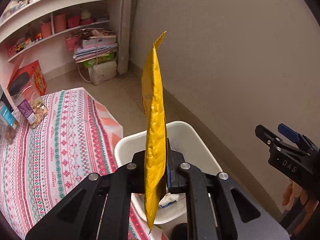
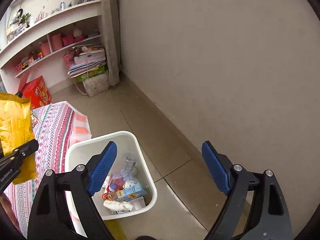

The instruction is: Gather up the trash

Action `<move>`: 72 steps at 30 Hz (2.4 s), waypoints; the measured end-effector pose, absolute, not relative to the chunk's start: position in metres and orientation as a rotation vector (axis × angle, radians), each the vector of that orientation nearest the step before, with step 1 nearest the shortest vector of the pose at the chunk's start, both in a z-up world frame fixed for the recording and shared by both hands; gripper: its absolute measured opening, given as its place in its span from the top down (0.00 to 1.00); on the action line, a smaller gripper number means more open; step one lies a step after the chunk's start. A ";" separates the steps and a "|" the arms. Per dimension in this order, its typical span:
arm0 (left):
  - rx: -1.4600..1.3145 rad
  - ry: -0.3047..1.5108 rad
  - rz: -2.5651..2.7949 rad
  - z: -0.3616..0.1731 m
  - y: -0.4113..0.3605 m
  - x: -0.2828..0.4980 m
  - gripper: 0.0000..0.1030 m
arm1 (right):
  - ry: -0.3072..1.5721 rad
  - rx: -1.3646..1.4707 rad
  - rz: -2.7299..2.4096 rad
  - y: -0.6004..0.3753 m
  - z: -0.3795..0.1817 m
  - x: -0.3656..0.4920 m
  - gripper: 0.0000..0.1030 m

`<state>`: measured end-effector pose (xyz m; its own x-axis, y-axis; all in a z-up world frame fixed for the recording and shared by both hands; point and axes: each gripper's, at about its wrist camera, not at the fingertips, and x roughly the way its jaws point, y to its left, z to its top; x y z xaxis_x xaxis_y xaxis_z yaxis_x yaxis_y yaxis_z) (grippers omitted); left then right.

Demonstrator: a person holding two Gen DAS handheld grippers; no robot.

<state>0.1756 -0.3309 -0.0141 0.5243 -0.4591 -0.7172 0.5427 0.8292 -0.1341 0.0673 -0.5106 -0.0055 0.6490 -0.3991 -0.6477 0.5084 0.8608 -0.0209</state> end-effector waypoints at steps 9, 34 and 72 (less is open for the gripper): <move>0.129 0.777 -0.606 0.006 -0.335 0.157 0.48 | 0.590 0.223 -0.571 -0.503 0.008 0.035 0.07; 0.059 0.536 -0.142 0.048 -0.119 0.084 0.07 | 0.483 0.100 -0.368 -0.311 0.035 0.028 0.07; -0.016 0.592 0.000 0.027 -0.033 0.096 0.07 | 0.502 0.053 -0.221 -0.223 0.015 0.073 0.07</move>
